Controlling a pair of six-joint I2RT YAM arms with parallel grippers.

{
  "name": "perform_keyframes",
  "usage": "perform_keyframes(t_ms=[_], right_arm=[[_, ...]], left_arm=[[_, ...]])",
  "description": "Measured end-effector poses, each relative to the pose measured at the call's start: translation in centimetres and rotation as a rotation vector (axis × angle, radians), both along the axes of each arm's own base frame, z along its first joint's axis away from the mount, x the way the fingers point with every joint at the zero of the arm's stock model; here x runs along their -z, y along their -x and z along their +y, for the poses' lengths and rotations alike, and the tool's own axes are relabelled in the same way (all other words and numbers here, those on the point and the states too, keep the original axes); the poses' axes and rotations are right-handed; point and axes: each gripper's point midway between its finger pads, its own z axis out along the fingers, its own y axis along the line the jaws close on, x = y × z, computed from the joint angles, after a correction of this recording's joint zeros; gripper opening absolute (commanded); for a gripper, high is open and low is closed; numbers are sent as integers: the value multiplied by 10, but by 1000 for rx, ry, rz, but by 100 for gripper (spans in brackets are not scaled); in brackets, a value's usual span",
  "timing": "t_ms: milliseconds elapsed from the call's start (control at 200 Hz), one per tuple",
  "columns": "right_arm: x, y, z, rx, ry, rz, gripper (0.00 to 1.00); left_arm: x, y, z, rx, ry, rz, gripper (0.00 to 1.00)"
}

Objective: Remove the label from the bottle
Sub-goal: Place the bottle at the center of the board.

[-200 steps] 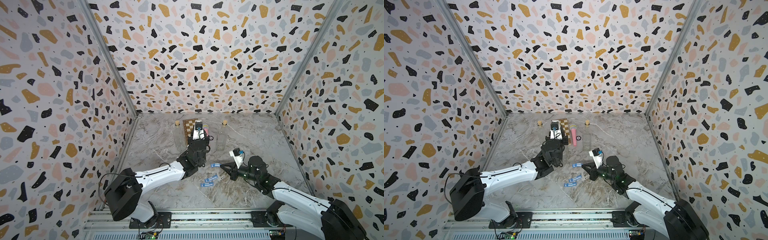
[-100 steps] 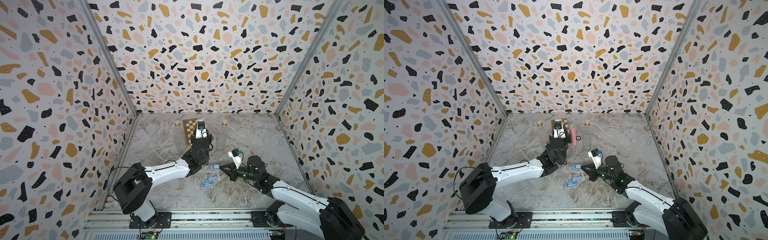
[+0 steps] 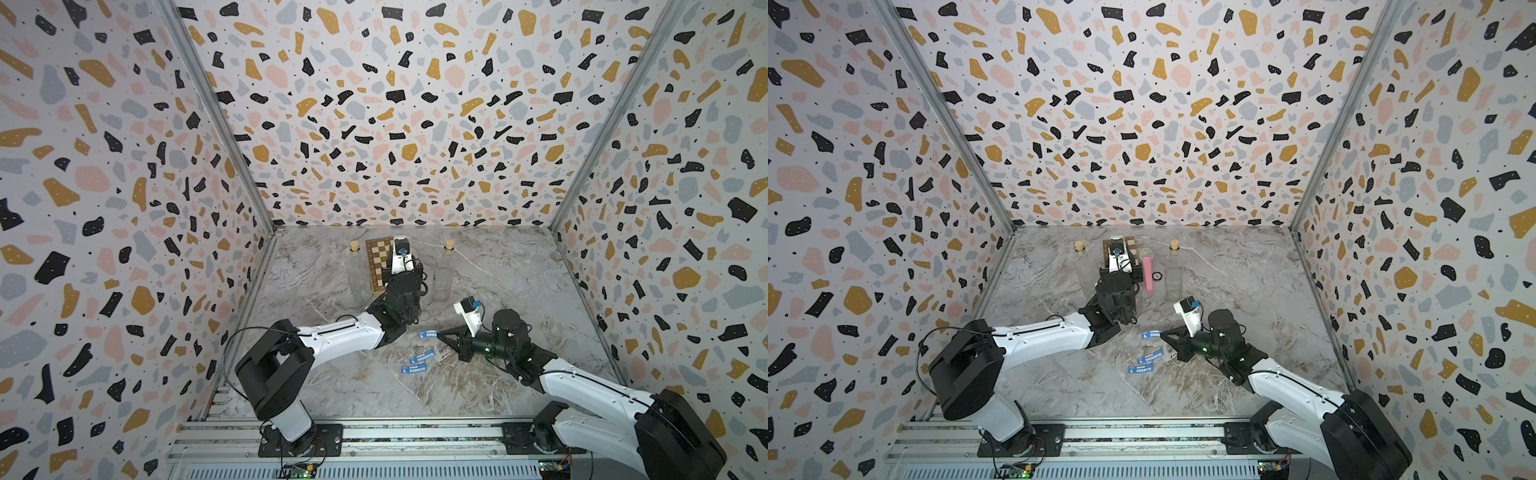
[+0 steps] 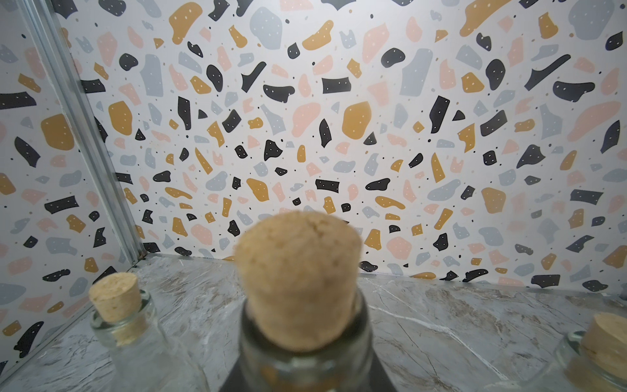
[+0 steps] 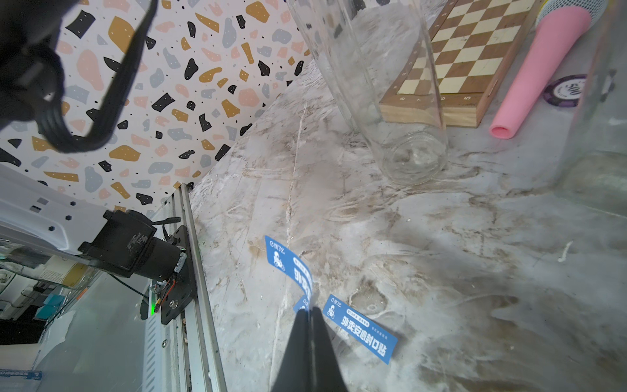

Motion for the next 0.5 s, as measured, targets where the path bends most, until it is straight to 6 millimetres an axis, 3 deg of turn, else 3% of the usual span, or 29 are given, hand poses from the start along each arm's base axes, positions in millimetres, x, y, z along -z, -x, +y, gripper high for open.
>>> perform_keyframes(t_ms=[501], right_arm=[[-4, 2, 3, -22, -18, -10, 0]], left_arm=[[8, -6, 3, -11, 6, 13, 0]])
